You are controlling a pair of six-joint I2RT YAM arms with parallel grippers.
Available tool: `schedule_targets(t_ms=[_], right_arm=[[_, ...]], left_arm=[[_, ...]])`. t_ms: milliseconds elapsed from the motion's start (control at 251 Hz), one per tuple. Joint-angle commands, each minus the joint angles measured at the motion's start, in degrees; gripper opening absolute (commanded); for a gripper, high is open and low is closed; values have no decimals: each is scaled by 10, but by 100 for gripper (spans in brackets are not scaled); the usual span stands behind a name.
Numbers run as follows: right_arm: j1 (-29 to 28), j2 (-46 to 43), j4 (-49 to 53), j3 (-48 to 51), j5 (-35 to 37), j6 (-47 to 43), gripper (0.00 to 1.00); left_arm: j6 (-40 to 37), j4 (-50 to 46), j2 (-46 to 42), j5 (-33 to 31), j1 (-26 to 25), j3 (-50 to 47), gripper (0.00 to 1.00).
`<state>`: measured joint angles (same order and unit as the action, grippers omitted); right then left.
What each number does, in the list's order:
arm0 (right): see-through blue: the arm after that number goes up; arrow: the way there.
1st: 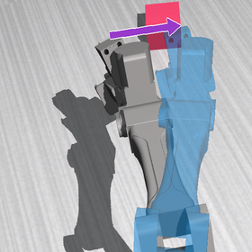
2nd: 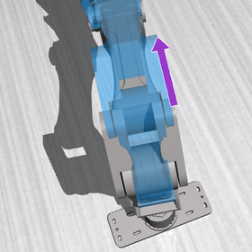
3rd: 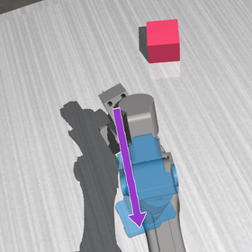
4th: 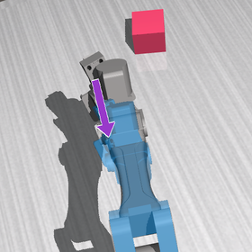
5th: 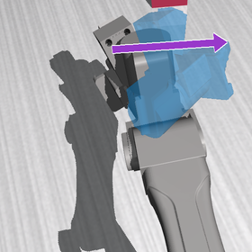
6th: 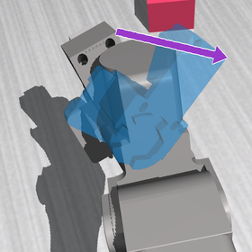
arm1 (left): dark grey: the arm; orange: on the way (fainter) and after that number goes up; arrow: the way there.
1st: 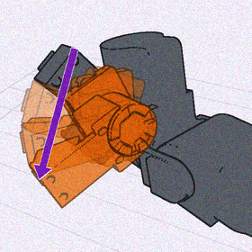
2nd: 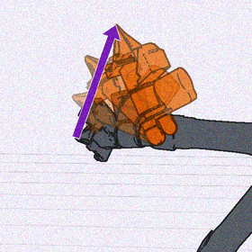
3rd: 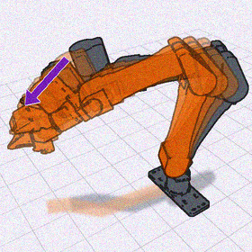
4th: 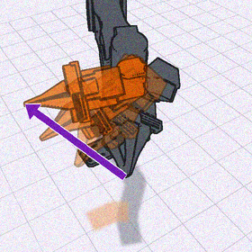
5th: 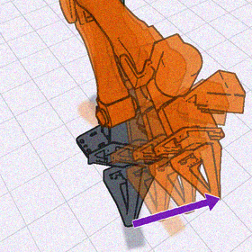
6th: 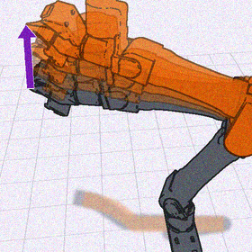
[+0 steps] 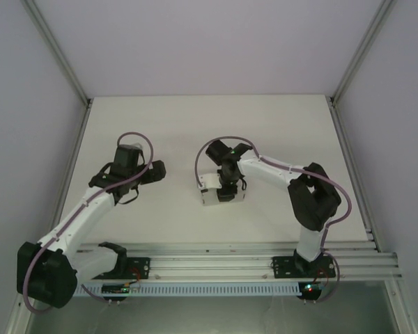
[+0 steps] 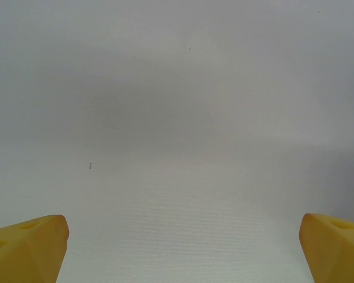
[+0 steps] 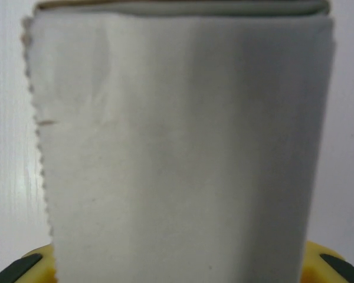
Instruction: Assemble paper box
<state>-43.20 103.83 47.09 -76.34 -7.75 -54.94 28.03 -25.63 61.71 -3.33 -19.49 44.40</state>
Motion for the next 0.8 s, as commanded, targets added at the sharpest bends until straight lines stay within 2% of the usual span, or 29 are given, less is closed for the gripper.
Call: schedule_targets(t_ms=[0,108,152,212,271,487,595,687,754,798], right_arm=[[-5,-22,-15,-16,64,2,29],[-10,-48,-79,-9,130,26,25],[-11,-56,-119,2,172,48,26],[-13,-62,-236,36,252,46,25],[-16,-59,-342,69,296,36,26],[-15,8,-621,159,305,-71,29],[-19,43,-677,171,322,-103,33],[-21,42,-660,185,298,-87,45],[-21,30,-606,187,270,-63,64],[-21,19,-561,183,254,-49,72]], left_arm=[[-6,-14,-18,-11,4,-1,100],[-2,-13,-30,-17,4,-4,100],[0,-12,-35,-19,4,-6,100],[2,-9,-41,-22,4,-10,100],[4,-8,-45,-26,4,-13,100],[9,-7,-44,-33,5,-14,99],[10,-7,-42,-32,5,-16,100],[11,-6,-42,-32,5,-19,100],[11,-6,-42,-33,5,-20,100],[11,-6,-44,-33,5,-20,100]])
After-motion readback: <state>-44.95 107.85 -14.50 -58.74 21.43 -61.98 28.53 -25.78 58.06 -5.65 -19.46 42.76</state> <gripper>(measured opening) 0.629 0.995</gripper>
